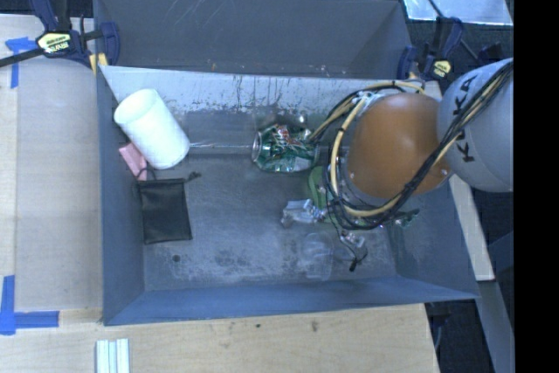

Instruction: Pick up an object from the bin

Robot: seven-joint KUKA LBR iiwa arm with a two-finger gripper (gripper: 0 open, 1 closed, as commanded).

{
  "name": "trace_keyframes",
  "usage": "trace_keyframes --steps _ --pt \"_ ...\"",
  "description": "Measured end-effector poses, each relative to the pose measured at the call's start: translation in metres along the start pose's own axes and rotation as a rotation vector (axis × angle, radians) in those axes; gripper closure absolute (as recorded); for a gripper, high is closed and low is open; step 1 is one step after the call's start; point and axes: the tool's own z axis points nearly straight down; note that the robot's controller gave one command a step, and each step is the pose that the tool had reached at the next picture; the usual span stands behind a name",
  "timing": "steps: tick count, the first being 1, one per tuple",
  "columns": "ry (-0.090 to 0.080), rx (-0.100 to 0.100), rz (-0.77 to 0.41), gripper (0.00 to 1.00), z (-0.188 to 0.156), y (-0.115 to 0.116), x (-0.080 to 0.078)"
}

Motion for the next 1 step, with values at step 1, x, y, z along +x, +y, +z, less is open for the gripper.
trace_keyframes --steps 1 --pt "0.000 0.000 0.120 1.00 0.0036 -0.0046 -0.0063"
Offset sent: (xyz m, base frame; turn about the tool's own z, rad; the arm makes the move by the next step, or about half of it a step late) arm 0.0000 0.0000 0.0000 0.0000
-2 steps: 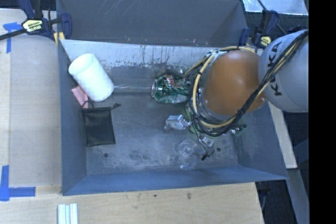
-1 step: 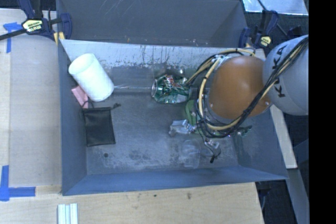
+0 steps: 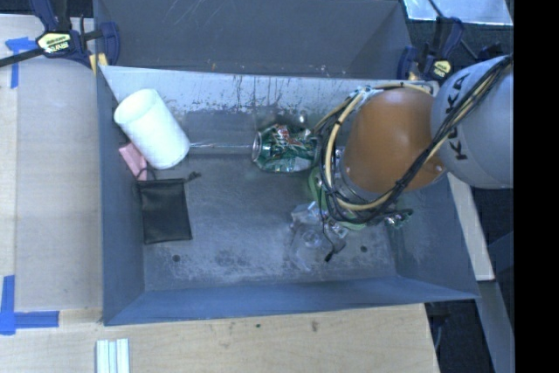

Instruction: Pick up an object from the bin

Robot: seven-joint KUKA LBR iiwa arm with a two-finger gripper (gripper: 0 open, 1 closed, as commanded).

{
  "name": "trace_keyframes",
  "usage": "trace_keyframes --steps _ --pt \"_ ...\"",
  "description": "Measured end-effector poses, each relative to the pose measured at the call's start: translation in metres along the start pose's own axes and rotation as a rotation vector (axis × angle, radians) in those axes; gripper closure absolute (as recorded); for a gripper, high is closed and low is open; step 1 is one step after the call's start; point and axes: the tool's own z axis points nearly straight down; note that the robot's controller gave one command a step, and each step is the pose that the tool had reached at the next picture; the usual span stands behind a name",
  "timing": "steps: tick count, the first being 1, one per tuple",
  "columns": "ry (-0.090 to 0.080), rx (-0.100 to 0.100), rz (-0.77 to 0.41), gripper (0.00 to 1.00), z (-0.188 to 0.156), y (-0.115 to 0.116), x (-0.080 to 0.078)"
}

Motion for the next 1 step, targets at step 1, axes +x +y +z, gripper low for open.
trace_keyframes --steps 1 --pt "0.000 0.000 0.000 1.00 0.0000 0.0000 0.0000"
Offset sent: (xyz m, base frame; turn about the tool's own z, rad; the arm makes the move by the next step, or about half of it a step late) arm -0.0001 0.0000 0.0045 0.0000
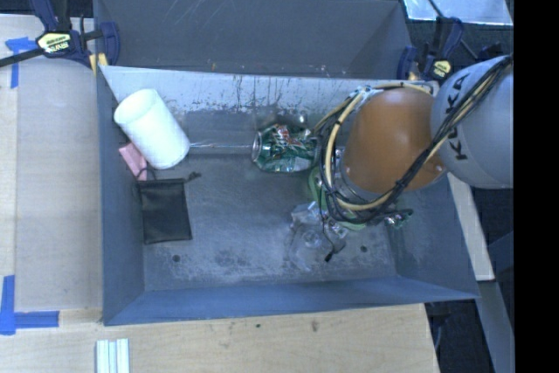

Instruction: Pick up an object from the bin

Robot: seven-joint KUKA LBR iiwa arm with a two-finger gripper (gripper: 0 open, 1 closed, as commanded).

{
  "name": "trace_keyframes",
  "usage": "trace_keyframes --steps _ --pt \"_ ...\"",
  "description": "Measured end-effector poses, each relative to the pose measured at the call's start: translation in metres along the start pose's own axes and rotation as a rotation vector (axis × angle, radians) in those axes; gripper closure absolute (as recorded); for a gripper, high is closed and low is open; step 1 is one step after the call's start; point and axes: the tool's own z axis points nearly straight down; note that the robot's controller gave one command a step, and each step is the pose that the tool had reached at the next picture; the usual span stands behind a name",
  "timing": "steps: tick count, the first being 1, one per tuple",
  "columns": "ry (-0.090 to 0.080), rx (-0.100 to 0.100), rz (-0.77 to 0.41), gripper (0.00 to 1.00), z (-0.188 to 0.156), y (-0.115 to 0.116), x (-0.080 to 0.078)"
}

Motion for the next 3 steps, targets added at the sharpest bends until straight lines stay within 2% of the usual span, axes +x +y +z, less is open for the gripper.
trace_keyframes --steps 2,3 --pt "0.001 -0.002 0.001 1.00 -0.006 0.001 0.001" --pt "0.006 -0.008 0.002 1.00 -0.027 0.002 0.002"
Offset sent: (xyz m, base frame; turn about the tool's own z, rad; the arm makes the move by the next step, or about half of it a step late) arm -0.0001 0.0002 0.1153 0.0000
